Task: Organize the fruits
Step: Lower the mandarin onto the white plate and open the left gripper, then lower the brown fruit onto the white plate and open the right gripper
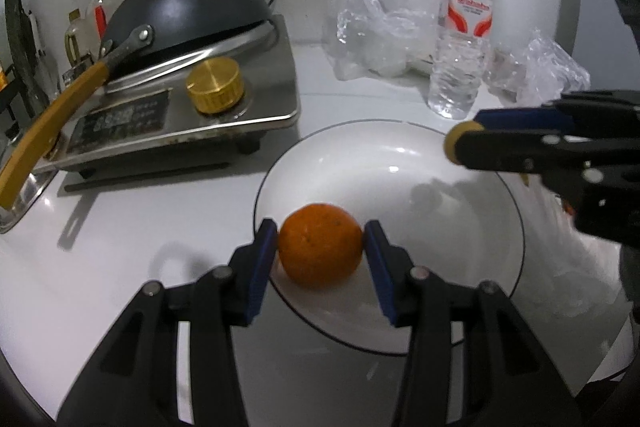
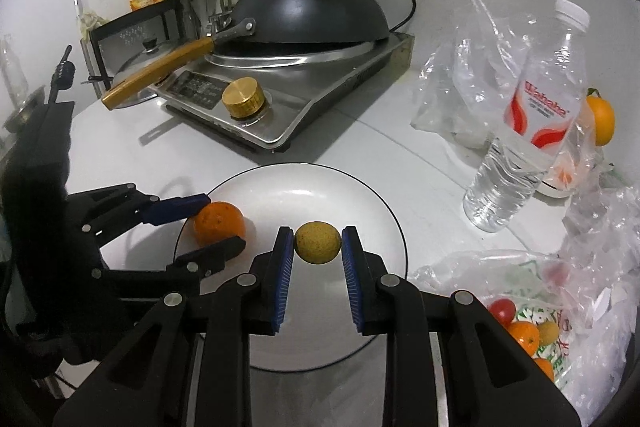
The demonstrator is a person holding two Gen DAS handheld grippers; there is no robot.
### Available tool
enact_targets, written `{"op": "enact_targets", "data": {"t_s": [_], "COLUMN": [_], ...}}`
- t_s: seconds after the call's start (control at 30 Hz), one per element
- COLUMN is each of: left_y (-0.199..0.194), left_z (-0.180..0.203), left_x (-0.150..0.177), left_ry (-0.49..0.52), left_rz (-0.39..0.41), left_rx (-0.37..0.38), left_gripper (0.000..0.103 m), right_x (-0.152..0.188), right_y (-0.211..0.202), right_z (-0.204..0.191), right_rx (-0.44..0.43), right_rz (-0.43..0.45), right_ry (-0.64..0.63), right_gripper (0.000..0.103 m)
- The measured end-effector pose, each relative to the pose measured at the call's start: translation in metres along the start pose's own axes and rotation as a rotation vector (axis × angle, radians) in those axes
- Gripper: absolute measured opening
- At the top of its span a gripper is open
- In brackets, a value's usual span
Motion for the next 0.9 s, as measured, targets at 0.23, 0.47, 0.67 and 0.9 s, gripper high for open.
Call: {"op": "enact_targets", "data": {"t_s": [0.23, 0.47, 0.67, 0.9], "left_y": [-0.021, -0.032, -0.032, -0.032], "left_z": [-0.015, -0.046, -0.059, -0.065], "left_x": [-0.008, -0.003, 0.005, 0.012], "left_ry": [-0.047, -0.108, -0.116, -0.129], "left_rz": [0.089, 0.117, 0.120, 0.117], "left_rx": [0.022, -0.016, -0.045, -0.056], "left_gripper": [0.065, 0.065, 0.065, 0.065], "right_x": [-0.015, -0.026, -0.029, -0.032], "right_y": [0.021, 0.049, 0.067, 0.075], "right_z": [-0.009, -0.023, -0.026, -0.034], "right_rx": [-0.029, -0.048, -0.056, -0.054], "right_rz": [-0.020, -0.049, -0.076, -0.089], "right_ry": [0.016, 0.017, 0.046, 0.038], "right_gripper": [0.027, 0.027, 0.027, 0.027]}}
Point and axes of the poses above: each gripper's, at about its wrist camera, not at the fingertips, and y roughly the way its jaws point, z to its right, x to its underside, the point moved 1 cm from there along y, roughly the way its jaws point, and after that the axes turned 2 degrees about -y, right-handed, at the moved point
